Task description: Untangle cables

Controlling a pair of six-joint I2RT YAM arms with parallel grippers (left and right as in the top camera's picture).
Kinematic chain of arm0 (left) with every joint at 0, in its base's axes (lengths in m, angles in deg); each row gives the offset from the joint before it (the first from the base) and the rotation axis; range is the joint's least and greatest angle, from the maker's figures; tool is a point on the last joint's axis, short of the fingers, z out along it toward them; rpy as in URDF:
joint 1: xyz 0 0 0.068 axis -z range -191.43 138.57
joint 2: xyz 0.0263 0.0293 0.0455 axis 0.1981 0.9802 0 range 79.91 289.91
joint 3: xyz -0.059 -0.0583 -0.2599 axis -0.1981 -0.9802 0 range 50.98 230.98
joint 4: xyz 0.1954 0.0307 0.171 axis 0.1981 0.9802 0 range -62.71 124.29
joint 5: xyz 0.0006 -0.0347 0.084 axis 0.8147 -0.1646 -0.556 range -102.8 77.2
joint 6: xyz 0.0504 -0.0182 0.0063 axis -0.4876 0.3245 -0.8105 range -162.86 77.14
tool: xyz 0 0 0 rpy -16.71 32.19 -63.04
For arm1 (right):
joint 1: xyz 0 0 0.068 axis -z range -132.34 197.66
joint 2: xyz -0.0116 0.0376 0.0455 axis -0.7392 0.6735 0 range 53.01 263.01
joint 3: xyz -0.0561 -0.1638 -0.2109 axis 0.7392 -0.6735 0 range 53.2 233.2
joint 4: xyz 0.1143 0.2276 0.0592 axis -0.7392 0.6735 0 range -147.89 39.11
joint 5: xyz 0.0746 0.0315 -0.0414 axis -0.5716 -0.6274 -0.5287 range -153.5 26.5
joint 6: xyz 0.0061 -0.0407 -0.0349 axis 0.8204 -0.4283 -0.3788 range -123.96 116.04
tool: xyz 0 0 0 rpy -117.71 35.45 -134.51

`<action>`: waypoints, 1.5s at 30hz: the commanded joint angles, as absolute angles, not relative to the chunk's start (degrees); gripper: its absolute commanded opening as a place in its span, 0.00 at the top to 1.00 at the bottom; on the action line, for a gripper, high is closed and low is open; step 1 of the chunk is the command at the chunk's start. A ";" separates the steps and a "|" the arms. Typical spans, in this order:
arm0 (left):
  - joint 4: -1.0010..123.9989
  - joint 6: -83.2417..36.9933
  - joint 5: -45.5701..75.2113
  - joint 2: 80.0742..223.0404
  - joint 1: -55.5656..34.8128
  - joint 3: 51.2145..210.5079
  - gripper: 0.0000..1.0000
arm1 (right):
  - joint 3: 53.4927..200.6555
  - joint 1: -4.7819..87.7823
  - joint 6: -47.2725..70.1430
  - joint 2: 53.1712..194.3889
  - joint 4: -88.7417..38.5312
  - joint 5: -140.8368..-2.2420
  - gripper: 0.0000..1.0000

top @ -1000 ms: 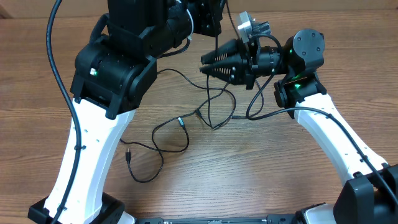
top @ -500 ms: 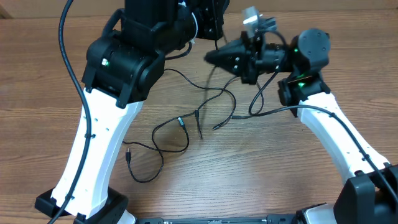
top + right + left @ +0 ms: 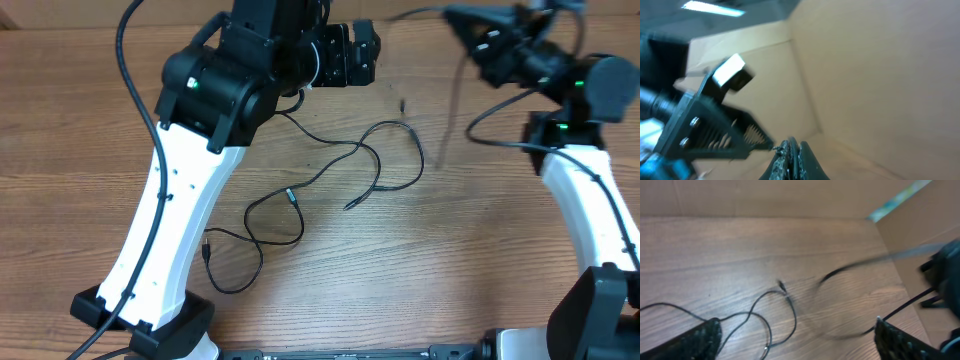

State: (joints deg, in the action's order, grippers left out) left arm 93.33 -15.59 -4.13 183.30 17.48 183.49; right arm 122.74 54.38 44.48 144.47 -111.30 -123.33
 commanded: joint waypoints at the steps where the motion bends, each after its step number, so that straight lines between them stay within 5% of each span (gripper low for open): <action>1: 94.40 -15.86 -4.87 184.27 17.66 184.26 0.00 | 123.06 58.71 47.28 144.38 -110.03 -121.67 0.96; 14: 101.20 -15.88 -8.85 184.29 17.57 184.26 0.00 | 123.06 71.89 46.62 144.38 -96.39 -123.53 0.96; 45: 105.42 -15.86 -8.94 184.42 17.41 184.26 0.00 | 123.02 63.87 46.60 144.45 -96.19 -111.20 0.96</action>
